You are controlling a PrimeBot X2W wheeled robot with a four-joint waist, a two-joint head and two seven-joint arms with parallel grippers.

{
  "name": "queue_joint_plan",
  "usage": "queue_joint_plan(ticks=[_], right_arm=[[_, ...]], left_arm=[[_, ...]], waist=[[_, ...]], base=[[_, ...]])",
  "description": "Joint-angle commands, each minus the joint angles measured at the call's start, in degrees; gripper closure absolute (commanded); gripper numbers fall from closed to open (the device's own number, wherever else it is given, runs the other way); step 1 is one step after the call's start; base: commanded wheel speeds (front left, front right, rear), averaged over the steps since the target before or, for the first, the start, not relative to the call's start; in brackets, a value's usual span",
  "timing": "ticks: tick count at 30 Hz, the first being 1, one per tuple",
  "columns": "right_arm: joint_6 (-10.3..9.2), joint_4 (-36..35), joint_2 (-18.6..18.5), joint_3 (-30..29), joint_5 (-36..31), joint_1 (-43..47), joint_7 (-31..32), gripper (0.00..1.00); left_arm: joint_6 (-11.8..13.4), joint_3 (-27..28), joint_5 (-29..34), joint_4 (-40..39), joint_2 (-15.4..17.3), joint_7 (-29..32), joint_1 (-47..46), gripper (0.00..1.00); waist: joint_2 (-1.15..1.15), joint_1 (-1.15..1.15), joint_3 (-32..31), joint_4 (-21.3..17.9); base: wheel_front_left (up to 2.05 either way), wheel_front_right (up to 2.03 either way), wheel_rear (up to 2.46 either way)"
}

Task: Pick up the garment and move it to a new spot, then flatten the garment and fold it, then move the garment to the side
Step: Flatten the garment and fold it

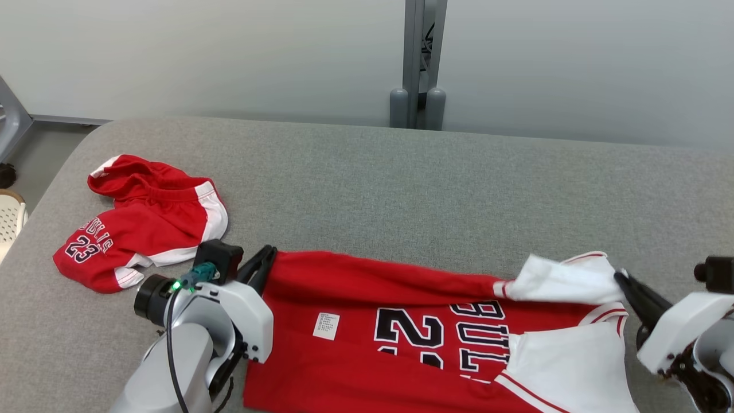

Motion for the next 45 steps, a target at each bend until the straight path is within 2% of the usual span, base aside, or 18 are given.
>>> queue_joint_plan(ticks=[1,11,17,27,41,42,43,45], right_arm=[[0.02,-0.9,-1.1,0.6,1.0,1.9,1.8,1.00],[0.02,-7.3,-4.5,1.4,3.1,4.7,10.3,1.00],[0.02,-9.5,-6.3,0.3,3.5,5.3,13.3,1.00],[0.02,-14.5,-9.7,-1.3,6.8,7.4,24.9,1.00],[0.02,-18.1,-11.5,-4.7,7.7,11.0,31.1,1.00],[0.02,-17.5,-11.3,-5.1,8.2,11.4,31.6,0.62],[0.02,-16.8,-11.2,-5.2,8.6,11.9,32.7,0.00],[0.02,-16.7,-10.8,-5.4,8.8,12.3,34.3,0.00]], left_arm=[[-0.5,-0.4,-0.4,-1.0,0.6,0.6,1.5,1.00],[-1.1,-2.7,-0.8,-6.4,3.1,3.9,6.3,1.00],[-0.4,-3.1,-0.9,-9.0,4.0,5.1,7.5,1.00],[0.4,-4.1,-0.9,-12.5,6.1,7.4,9.4,1.00],[1.4,-5.1,-0.8,-13.2,7.4,8.6,10.5,1.00],[1.4,-5.3,-0.8,-13.1,7.4,8.5,10.5,0.95],[1.5,-5.5,-0.6,-12.9,7.4,8.6,10.5,0.89],[1.6,-5.8,-0.5,-12.7,7.3,8.9,10.4,0.79]], waist=[[0.00,0.00,-0.6,0.1],[0.00,0.00,-1.4,-0.6],[0.00,0.00,-1.3,-0.6],[0.00,0.00,-0.8,-0.6],[0.00,0.00,-0.6,-0.6],[0.00,0.00,-0.6,-0.6],[0.00,0.00,-0.7,-0.6],[0.00,0.00,-0.8,-0.5]], base=[[0.00,0.00,0.00],[0.00,0.00,0.00],[0.00,0.00,0.00],[0.00,0.00,0.00],[0.00,0.00,0.00],[0.00,0.00,0.00],[0.00,0.00,0.00],[0.00,0.00,0.00]])
